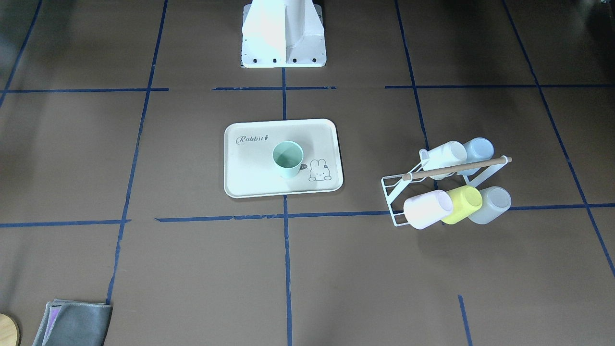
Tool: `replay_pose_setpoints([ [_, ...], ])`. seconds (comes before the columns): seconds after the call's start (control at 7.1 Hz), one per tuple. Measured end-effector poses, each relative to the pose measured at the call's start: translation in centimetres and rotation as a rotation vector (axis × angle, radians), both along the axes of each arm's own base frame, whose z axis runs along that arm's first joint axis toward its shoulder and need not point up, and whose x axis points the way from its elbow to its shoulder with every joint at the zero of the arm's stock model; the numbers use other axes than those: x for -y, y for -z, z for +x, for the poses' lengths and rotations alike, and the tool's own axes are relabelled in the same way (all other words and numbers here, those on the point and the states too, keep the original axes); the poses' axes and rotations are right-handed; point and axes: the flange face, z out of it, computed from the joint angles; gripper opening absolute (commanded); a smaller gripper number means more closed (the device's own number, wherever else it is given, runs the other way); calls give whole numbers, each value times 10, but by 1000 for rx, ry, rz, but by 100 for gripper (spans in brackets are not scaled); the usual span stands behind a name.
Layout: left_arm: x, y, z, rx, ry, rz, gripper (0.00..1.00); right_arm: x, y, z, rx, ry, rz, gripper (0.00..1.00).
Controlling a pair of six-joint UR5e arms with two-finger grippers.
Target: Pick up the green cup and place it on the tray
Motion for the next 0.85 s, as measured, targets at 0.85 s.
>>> replay_pose_setpoints([
  [0.85, -3, -2, 0, 0, 0, -5, 100, 1, 2, 0, 3, -8, -3, 100],
])
